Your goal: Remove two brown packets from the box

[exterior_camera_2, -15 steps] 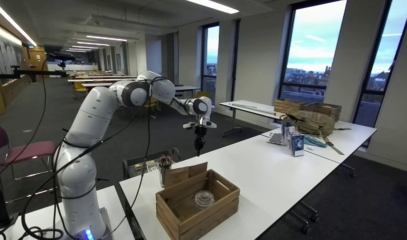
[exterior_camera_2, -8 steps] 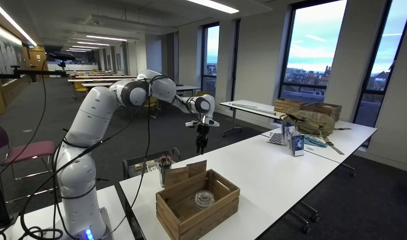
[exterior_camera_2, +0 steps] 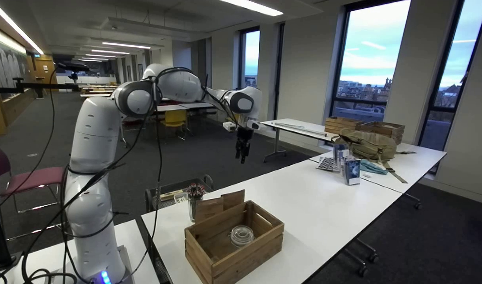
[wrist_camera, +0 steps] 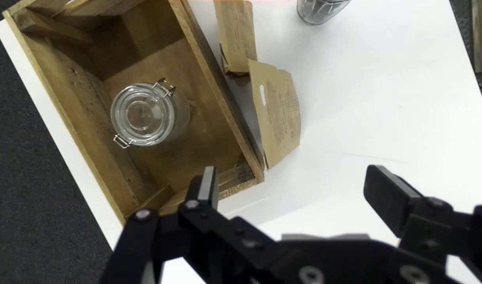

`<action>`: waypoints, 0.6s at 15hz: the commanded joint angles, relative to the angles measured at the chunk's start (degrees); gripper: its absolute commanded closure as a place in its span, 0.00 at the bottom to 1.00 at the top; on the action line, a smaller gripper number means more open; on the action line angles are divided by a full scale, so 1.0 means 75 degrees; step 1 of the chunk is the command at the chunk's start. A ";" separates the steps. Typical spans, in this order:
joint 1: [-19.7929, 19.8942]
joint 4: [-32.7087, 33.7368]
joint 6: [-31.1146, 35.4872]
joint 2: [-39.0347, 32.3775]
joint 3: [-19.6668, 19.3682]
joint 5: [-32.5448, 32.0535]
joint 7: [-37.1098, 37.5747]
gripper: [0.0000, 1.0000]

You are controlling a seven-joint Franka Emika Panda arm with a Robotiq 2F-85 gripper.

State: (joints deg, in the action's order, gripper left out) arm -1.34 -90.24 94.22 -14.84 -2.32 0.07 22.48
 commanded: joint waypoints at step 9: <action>0.0759 -0.2623 0.2661 0.2061 -0.0460 0.0034 -0.0989 0.00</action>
State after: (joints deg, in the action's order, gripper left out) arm 3.91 -110.20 114.38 0.70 -6.22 0.32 15.10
